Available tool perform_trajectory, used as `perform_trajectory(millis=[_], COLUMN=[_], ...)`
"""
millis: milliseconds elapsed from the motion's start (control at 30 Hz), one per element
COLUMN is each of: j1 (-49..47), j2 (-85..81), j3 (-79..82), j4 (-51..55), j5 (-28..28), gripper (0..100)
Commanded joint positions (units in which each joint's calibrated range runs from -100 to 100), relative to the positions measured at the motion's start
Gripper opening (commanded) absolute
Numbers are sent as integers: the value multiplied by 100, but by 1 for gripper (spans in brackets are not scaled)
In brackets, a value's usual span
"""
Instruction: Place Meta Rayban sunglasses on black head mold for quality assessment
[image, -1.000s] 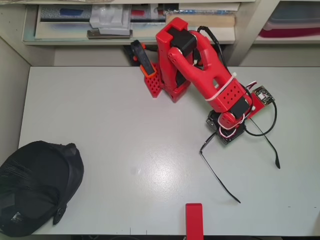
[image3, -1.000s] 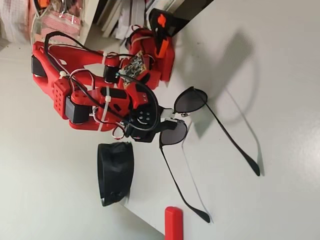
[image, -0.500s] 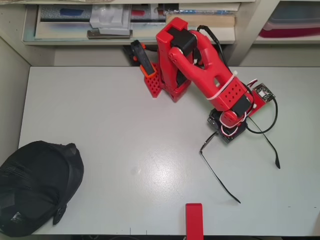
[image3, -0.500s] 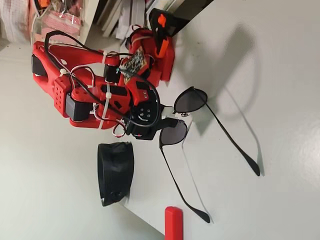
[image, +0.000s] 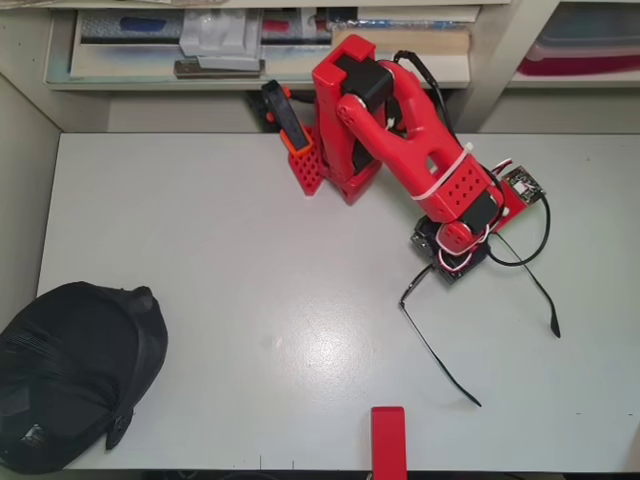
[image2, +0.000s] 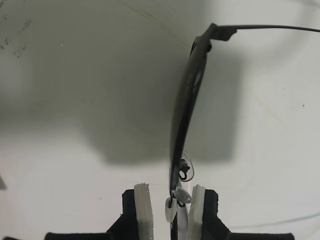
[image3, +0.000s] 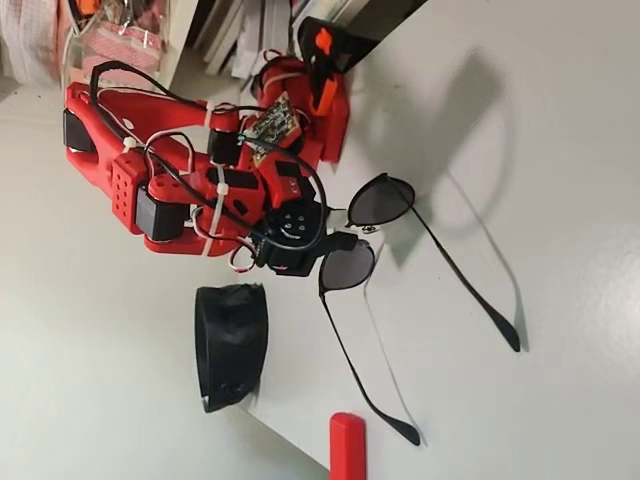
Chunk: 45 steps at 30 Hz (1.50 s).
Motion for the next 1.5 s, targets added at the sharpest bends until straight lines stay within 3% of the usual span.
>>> perform_trajectory(millis=[0,133,333,467,800,967,1233,1467], j1=[20,20,-33,-51,20,-77,-42,531], j2=[-346,-355,-355,-355,-355,-346,-355,-456], j3=[45,127,155,155,155,273,264,100], j4=[-50,-50,-136,-309,-863,-1028,-1045,-1365], j5=[-58,-58,-58,-58,-64,-448,-531,-147], gripper=[42,40,10,0,0,0,0,0])
